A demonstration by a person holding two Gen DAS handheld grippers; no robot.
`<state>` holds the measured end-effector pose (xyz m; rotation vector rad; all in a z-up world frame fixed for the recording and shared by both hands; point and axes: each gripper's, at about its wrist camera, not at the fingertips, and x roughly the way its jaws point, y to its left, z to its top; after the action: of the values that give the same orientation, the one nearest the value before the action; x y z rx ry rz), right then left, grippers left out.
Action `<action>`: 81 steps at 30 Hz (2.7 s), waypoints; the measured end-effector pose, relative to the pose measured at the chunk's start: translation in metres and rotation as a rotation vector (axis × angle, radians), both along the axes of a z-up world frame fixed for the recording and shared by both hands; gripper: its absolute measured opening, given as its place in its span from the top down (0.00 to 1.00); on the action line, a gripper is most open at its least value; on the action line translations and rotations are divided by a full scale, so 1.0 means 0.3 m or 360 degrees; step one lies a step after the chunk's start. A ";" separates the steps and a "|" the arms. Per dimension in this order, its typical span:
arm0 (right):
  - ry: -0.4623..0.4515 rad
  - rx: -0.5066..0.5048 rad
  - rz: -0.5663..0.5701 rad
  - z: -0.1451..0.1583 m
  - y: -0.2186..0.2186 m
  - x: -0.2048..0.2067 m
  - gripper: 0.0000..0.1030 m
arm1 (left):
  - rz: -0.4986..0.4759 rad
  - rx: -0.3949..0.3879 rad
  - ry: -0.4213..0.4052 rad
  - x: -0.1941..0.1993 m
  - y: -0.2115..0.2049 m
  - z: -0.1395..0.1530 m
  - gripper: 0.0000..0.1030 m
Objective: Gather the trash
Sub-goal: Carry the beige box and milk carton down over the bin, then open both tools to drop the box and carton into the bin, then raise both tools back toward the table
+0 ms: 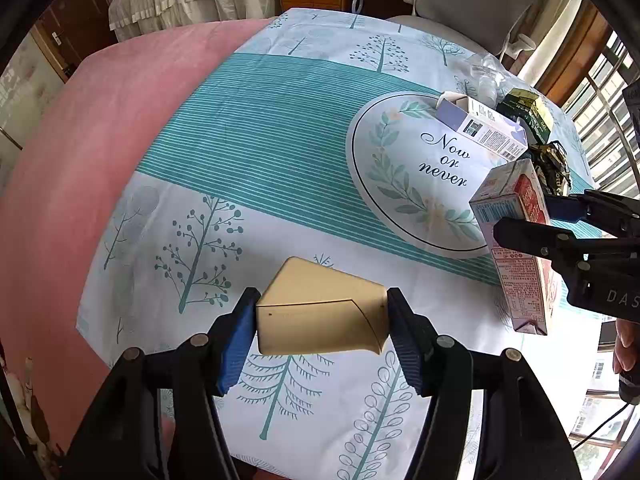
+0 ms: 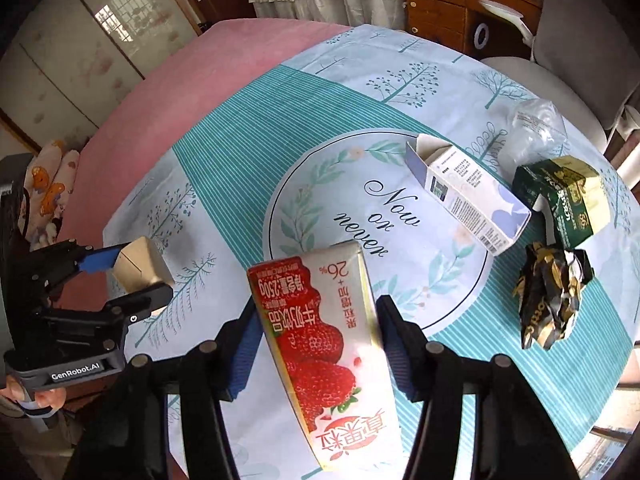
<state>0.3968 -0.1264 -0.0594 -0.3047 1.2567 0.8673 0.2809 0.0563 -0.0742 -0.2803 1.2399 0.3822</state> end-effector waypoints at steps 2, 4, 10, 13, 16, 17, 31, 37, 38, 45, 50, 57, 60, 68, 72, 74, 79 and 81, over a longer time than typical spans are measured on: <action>0.0041 0.0051 -0.0128 0.019 -0.033 -0.046 0.45 | -0.0056 -0.0009 -0.0014 -0.034 -0.005 0.022 0.40; 0.0070 0.0114 -0.0263 0.045 -0.069 -0.110 0.45 | -0.0118 -0.0016 -0.0034 -0.073 -0.009 0.047 0.40; 0.0045 0.0249 -0.0596 0.129 -0.131 -0.364 0.46 | -0.0377 -0.0056 -0.0095 -0.226 -0.013 0.121 0.40; 0.0004 0.0304 -0.0743 0.166 -0.138 -0.523 0.46 | -0.0539 -0.0053 -0.0123 -0.322 -0.009 0.144 0.40; -0.0021 0.0356 -0.0892 0.190 -0.138 -0.686 0.46 | -0.0668 -0.0065 -0.0142 -0.430 -0.001 0.158 0.40; -0.0032 0.0365 -0.0937 0.194 -0.136 -0.739 0.46 | -0.0704 -0.0077 -0.0149 -0.464 0.002 0.160 0.40; 0.0078 0.0218 -0.1294 0.034 -0.099 -1.283 0.45 | -0.1027 -0.0224 -0.0023 -0.840 -0.062 0.044 0.40; 0.0173 0.0161 -0.1456 -0.142 -0.138 -1.355 0.45 | -0.1078 -0.0300 0.0106 -0.920 -0.131 -0.115 0.40; 0.0179 0.0151 -0.1485 -0.177 -0.146 -1.362 0.45 | -0.1081 -0.0308 0.0121 -0.925 -0.141 -0.147 0.40; 0.0288 0.0101 -0.1695 -0.565 -0.222 -1.368 0.45 | -0.1048 -0.0342 0.0185 -0.904 -0.202 -0.493 0.40; 0.0404 0.0083 -0.1827 -0.889 -0.280 -1.355 0.45 | -0.1028 -0.0329 0.0260 -0.875 -0.235 -0.822 0.40; 0.0504 0.0023 -0.1902 -1.158 -0.320 -1.316 0.40 | -0.1123 -0.0264 0.0331 -0.871 -0.276 -1.095 0.36; 0.0528 0.0008 -0.1896 -1.204 -0.336 -1.324 0.30 | -0.1121 -0.0204 0.0332 -0.872 -0.281 -1.126 0.18; 0.0495 -0.0049 -0.1809 -1.171 -0.319 -1.312 0.30 | -0.0986 -0.0184 0.0272 -0.852 -0.223 -1.036 0.11; 0.0453 -0.0055 -0.1771 -1.093 -0.299 -1.308 0.30 | -0.0923 -0.0187 0.0229 -0.851 -0.190 -0.942 0.11; 0.0430 -0.0060 -0.1749 -1.039 -0.286 -1.311 0.30 | -0.0911 -0.0187 0.0206 -0.852 -0.177 -0.880 0.11; 0.0365 -0.0035 -0.1704 -0.857 -0.250 -1.327 0.30 | -0.0912 -0.0197 0.0118 -0.869 -0.142 -0.674 0.11; 0.0326 -0.0028 -0.1689 -0.771 -0.234 -1.333 0.30 | -0.0912 -0.0190 0.0083 -0.878 -0.128 -0.585 0.11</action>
<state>-0.0032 -0.1965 -0.2908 0.4384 1.3718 -0.0341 0.0176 0.0180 -0.2496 -0.0085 1.3352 -0.1797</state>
